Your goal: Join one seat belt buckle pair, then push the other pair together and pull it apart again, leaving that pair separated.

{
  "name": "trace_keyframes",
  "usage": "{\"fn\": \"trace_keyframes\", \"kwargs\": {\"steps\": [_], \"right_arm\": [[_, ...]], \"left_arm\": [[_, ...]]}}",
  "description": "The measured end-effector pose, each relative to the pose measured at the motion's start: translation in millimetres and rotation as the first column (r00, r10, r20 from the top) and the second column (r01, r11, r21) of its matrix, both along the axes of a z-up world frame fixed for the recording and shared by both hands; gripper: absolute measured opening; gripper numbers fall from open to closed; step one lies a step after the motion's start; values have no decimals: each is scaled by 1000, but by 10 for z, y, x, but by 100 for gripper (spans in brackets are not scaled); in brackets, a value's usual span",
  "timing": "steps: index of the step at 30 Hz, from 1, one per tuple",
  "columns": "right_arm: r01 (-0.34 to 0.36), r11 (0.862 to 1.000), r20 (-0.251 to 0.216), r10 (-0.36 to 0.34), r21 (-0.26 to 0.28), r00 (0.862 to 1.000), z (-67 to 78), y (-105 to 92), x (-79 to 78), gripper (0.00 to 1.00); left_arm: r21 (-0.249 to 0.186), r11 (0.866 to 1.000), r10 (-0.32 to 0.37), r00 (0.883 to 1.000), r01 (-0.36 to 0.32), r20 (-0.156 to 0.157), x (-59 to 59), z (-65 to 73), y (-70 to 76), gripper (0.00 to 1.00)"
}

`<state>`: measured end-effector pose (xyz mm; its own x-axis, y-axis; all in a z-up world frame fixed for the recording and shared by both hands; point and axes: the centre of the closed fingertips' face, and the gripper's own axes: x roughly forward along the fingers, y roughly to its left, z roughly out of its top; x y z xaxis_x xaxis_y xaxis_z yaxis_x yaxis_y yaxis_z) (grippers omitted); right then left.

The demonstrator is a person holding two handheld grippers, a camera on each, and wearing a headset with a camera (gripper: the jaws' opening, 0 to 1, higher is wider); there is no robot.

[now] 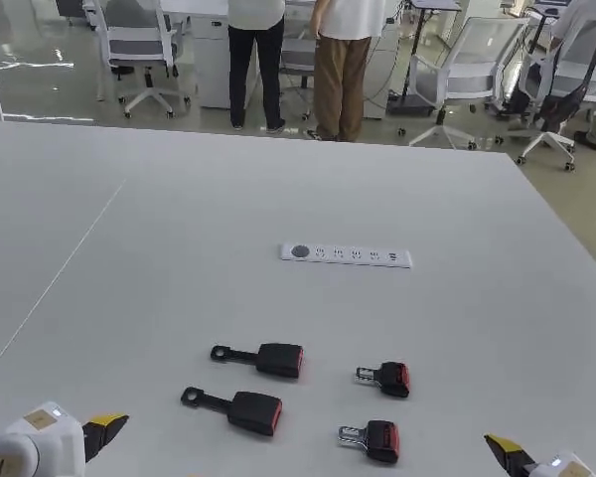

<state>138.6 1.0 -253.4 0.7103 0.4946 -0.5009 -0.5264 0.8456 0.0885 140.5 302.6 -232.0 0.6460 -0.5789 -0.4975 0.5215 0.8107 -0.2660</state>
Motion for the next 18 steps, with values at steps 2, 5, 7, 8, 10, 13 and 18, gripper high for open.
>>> {"fn": "trace_keyframes", "kwargs": {"steps": [2,5,7,8,10,13,18], "right_arm": [[-2,1000,-2,2,-1,1000,-4,4,10,95],[-4,1000,-5,4,0,1000,-8,12,26,95],[-10,1000,-7,10,-3,1000,-19,18,35,95],[-13,1000,-9,12,-6,1000,-25,23,42,95],[-18,1000,-11,18,-5,1000,-34,35,61,95],[-26,1000,-15,26,-4,1000,-43,56,84,95],[-43,999,-23,43,-4,999,-84,95,118,94]], "left_arm": [[3,1000,-3,1000,3,-2,3,-8,0,98],[10,1000,-9,1000,9,-3,14,-16,-2,98],[12,1000,-13,1000,13,-3,25,-19,-6,98],[14,1000,-16,1000,16,3,33,-15,-10,98],[19,1000,-22,1000,22,7,48,-19,-14,98],[19,999,-32,999,32,0,69,-39,-32,98],[35,998,-54,999,54,-4,114,-69,-64,98]]}}
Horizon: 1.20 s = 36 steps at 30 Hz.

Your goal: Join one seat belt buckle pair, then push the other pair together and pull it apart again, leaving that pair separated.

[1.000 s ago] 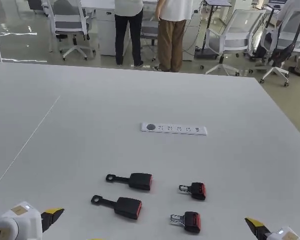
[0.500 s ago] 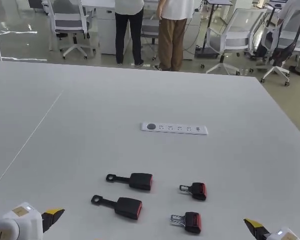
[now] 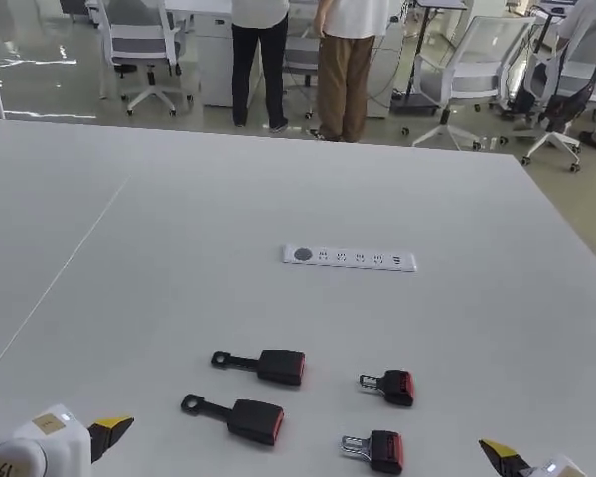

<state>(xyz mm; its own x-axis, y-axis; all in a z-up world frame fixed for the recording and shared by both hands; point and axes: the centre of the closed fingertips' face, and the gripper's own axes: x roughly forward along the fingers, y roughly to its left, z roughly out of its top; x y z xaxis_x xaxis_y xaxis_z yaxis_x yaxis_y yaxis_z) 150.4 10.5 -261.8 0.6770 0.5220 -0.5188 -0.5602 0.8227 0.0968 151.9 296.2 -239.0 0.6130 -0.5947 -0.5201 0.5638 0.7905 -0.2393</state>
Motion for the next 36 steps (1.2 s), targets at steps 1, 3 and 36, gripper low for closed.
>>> {"fn": "trace_keyframes", "kwargs": {"steps": [1,3,36], "right_arm": [[-4,1000,-1,4,1,1000,-9,8,13,94],[-10,1000,-5,10,-3,1000,-26,19,28,94],[-231,969,-108,221,-86,969,-445,224,389,89]], "left_arm": [[5,1000,-8,1000,8,3,12,-7,-10,98],[12,1000,-17,1000,17,2,34,-27,-22,98],[105,969,-221,975,222,-20,470,-381,-259,92]]}}
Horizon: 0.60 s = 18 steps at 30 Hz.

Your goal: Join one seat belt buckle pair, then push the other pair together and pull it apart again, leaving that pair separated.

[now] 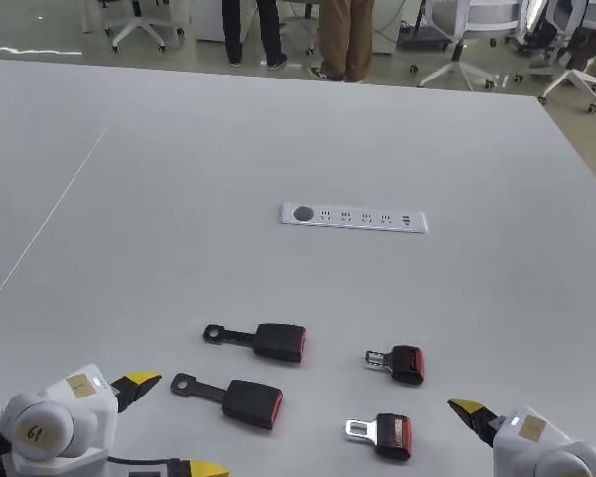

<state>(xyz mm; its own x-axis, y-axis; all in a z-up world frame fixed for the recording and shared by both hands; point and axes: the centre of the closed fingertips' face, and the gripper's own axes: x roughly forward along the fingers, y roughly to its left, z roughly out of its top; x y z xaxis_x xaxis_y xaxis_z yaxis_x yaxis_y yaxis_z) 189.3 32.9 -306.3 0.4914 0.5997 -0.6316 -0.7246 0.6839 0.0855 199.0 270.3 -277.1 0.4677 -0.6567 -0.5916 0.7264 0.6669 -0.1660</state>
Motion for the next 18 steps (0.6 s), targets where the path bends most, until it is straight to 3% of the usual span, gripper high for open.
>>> {"fn": "trace_keyframes", "kwargs": {"steps": [11,14,18], "right_arm": [[-80,996,-33,79,-37,996,-152,-10,96,85],[-107,993,-38,105,-45,994,-179,-2,107,84],[-153,987,-58,150,-51,987,-247,4,113,82]], "left_arm": [[52,991,-120,993,120,-18,103,-211,-101,86],[66,983,-173,985,174,-21,84,-218,-141,83],[97,966,-235,971,238,-35,78,-346,-200,80]]}}
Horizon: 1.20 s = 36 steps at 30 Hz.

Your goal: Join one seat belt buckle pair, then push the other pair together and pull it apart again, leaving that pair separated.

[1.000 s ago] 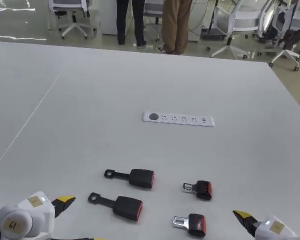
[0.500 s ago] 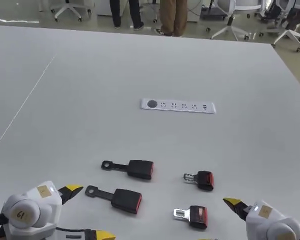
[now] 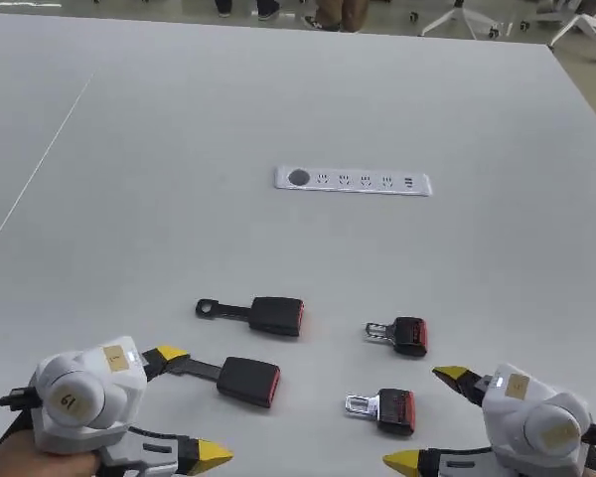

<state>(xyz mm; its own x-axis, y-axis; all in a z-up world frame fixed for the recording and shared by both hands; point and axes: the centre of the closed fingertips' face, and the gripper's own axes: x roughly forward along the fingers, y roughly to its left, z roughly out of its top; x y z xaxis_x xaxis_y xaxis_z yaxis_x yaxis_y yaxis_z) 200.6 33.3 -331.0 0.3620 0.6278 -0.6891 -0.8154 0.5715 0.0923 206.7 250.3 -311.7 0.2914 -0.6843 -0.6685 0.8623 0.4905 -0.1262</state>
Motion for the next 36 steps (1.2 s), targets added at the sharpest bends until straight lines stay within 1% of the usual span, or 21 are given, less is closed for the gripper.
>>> {"fn": "trace_keyframes", "kwargs": {"steps": [1,3,5,9,12,13,16,18,19,20,21,24,25,26,27,28,30,31,33,34,36], "right_arm": [[-7,1000,-5,7,0,1000,-9,4,2,82],[-20,1000,-15,20,2,1000,-24,14,3,82],[-40,999,-22,40,0,999,-46,20,6,81],[-79,997,-53,79,-4,995,-109,33,7,80],[-105,994,-68,104,-11,992,-134,50,0,80],[-116,993,-75,115,-14,991,-154,57,-1,80],[-134,991,-90,133,-8,987,-180,88,11,79],[-147,989,-98,146,-9,984,-188,108,10,78],[-179,984,-97,176,-19,980,-205,126,1,78],[-193,981,-96,190,-28,977,-217,128,-2,78],[-204,978,-100,200,-34,975,-231,131,-6,77],[-238,970,-113,232,-46,966,-275,138,-11,75],[-245,968,-114,238,-49,965,-285,136,-6,74],[-247,968,-115,240,-50,964,-290,136,-3,73],[-255,965,-117,247,-54,962,-302,135,5,73],[-260,964,-119,252,-58,960,-307,134,11,72],[-272,960,-118,263,-68,958,-326,133,34,70],[-278,958,-118,269,-71,956,-333,134,44,68],[-289,954,-125,278,-75,952,-353,136,45,66],[-297,951,-128,285,-82,950,-371,131,43,65],[-305,948,-127,292,-94,948,-380,116,42,63]], "left_arm": [[7,1000,-12,1000,12,-2,-8,-10,-35,80],[22,999,-41,999,41,-4,10,-40,-47,79],[26,998,-60,998,60,-1,29,-42,-98,78],[28,994,-104,995,104,3,73,-55,-197,76],[61,985,-163,987,163,-3,122,-117,-227,73],[64,983,-173,985,173,-4,136,-135,-241,73],[81,975,-205,979,205,-18,197,-223,-261,72],[84,969,-232,973,232,-18,218,-252,-283,72],[94,963,-253,967,254,-19,224,-273,-288,71],[110,954,-280,960,280,-16,230,-293,-286,70],[135,939,-317,948,316,-9,246,-325,-285,69],[192,903,-390,921,384,-5,288,-408,-277,68],[223,887,-417,909,405,5,327,-444,-263,67],[232,882,-424,906,411,8,340,-455,-260,65],[249,867,-448,894,432,9,366,-484,-268,64],[244,866,-451,892,436,6,371,-491,-285,62],[238,856,-473,881,458,5,385,-509,-319,61],[246,846,-489,872,474,1,389,-537,-322,59],[256,835,-502,865,487,-8,392,-581,-316,57],[261,827,-512,859,498,-17,390,-615,-309,57],[268,817,-525,851,511,-22,386,-645,-303,55]]}}
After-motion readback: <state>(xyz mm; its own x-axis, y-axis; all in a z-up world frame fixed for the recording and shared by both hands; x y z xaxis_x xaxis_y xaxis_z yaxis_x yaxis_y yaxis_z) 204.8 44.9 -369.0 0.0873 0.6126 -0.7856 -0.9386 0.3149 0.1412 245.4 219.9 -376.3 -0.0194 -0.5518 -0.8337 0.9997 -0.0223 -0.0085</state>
